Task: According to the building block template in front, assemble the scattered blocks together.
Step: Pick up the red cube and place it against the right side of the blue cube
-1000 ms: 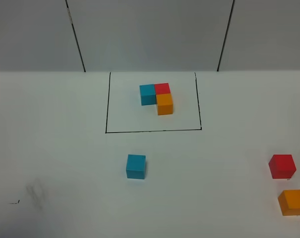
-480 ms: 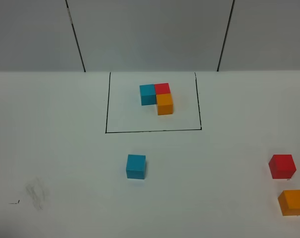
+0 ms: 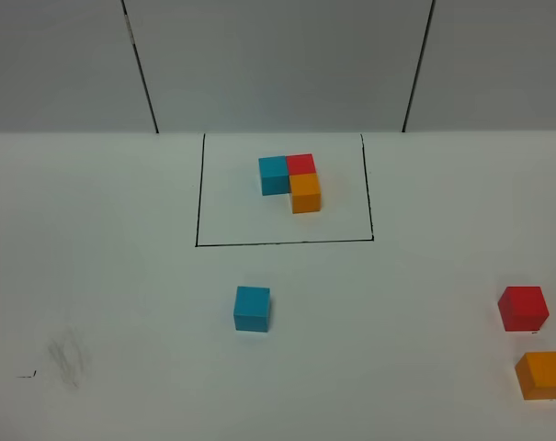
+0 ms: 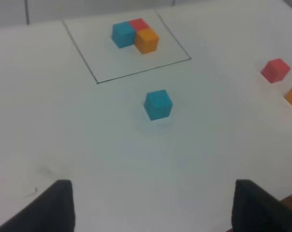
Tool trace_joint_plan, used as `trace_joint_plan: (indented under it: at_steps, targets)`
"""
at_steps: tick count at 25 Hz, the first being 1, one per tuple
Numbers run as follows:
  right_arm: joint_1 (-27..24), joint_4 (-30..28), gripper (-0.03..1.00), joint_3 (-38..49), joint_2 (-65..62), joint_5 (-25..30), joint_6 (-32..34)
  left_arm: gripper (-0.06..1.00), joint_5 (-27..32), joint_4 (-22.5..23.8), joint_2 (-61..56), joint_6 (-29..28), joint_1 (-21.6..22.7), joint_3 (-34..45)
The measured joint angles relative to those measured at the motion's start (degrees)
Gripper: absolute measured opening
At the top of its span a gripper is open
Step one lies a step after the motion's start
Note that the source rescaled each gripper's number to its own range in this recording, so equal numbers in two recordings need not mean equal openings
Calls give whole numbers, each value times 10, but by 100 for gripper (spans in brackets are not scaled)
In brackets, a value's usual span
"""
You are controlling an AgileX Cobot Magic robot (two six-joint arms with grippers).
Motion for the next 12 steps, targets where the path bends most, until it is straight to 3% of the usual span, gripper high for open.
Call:
trace_joint_plan:
  at_steps: [6, 12]
  targets:
    - [0, 0, 62, 0, 0, 0, 0, 62, -25, -26, -44, 66, 0, 78]
    - [0, 0, 62, 0, 0, 0, 0, 62, -58, -101, -57, 132, 0, 150]
